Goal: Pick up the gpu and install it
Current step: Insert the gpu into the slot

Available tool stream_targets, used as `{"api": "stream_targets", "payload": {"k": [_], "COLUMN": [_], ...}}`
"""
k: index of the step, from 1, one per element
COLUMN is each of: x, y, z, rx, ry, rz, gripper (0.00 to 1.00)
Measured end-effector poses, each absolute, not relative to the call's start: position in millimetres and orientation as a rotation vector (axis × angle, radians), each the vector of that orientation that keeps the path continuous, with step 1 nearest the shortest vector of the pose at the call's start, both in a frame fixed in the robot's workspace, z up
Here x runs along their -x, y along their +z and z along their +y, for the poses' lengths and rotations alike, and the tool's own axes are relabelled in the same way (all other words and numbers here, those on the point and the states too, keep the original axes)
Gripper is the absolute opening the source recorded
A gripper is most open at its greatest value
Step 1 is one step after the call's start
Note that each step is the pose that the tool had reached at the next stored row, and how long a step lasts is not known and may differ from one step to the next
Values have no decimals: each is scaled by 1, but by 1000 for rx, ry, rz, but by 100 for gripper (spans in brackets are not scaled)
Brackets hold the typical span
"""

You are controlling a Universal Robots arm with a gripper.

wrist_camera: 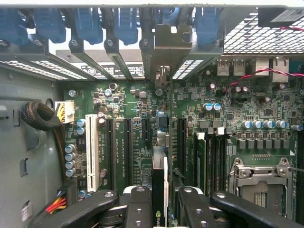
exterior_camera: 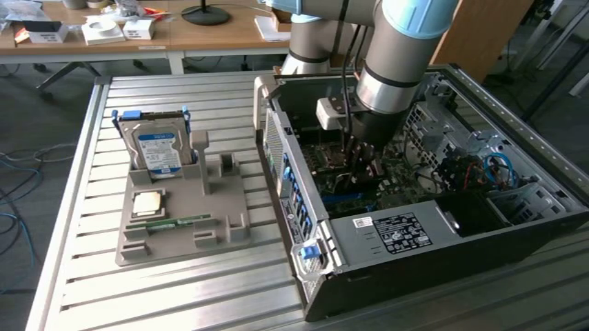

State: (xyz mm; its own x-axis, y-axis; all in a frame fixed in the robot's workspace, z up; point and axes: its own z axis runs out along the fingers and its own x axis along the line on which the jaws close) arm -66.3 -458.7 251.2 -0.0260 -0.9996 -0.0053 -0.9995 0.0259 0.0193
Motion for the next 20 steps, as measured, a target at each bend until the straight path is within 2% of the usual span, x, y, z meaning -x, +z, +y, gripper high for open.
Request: {"api": "stream_targets", "payload": {"k": [20], "x": [67], "y": [251], "z": [-459], "rx": [-2191], "ry": [-34], "rz": [-2244], "gripper": [26]}}
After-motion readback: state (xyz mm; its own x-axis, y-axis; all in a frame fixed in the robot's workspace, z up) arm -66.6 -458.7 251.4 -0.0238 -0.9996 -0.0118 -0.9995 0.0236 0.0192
